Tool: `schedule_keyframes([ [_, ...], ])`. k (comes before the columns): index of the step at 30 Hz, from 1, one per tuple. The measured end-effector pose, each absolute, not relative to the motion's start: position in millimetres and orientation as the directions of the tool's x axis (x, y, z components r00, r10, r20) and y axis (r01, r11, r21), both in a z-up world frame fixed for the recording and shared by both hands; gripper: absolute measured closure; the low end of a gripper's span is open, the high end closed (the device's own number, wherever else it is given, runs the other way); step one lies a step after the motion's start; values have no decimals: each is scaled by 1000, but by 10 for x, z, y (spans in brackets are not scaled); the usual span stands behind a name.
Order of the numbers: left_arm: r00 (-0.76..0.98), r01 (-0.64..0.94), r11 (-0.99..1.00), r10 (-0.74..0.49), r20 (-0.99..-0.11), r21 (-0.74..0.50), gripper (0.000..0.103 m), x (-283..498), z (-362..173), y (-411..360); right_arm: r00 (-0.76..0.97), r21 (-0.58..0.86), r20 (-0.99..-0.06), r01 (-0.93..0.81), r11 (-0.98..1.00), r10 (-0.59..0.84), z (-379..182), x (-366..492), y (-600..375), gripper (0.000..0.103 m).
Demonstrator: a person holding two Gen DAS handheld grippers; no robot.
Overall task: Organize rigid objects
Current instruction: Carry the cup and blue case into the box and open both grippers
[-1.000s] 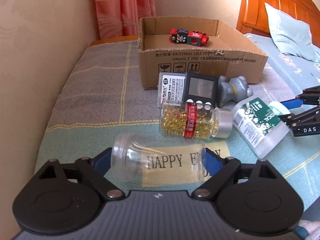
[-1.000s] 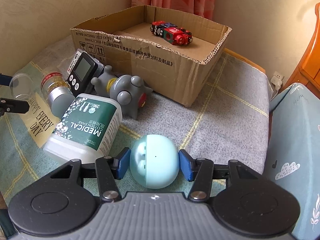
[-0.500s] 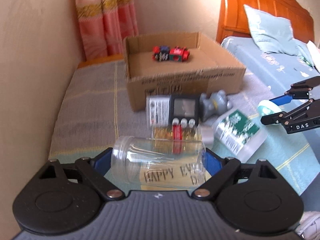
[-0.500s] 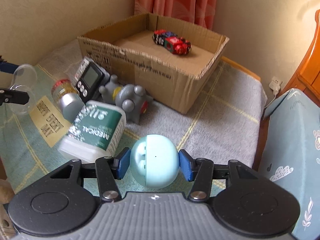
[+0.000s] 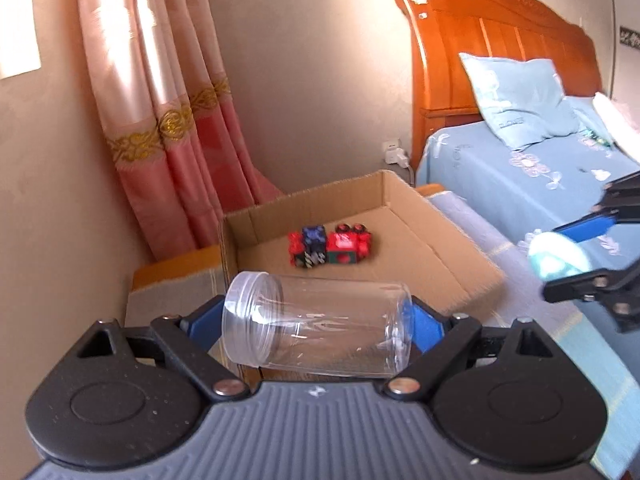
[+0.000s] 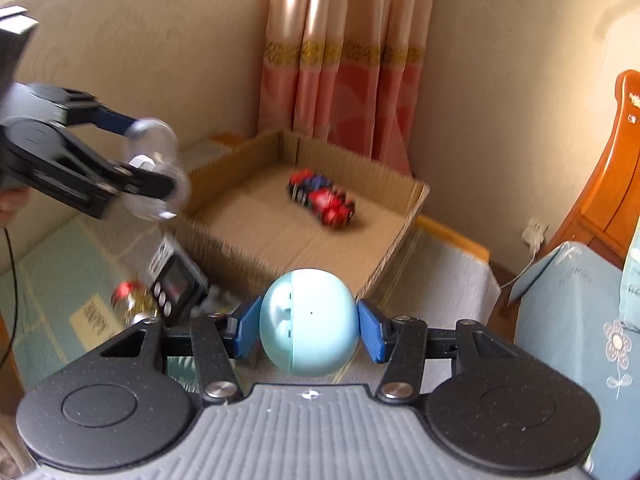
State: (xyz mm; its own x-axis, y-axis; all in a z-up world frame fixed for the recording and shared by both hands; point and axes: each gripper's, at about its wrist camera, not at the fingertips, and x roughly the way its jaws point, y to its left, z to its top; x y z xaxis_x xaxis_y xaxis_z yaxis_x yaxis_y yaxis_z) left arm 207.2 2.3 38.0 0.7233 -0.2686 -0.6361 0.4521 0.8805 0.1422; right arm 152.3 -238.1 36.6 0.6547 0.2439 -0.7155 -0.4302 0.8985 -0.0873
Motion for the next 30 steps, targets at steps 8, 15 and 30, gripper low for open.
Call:
schedule_keyframes([
  [8, 758, 352, 925, -194, -623, 140, 3, 2260, 154, 26, 666, -78, -699, -433, 898, 261, 505, 1777, -2258, 45],
  [15, 721, 367, 921, -193, -665, 130, 1, 1812, 83, 85, 649, -60, -713, -435, 898, 267, 449, 1979, -2145, 45],
  [30, 730, 212, 977, -181, -659, -33, 1, 1226, -72, 517, 582, -12, -798, -268, 963, 152, 37, 3046, -2068, 45],
])
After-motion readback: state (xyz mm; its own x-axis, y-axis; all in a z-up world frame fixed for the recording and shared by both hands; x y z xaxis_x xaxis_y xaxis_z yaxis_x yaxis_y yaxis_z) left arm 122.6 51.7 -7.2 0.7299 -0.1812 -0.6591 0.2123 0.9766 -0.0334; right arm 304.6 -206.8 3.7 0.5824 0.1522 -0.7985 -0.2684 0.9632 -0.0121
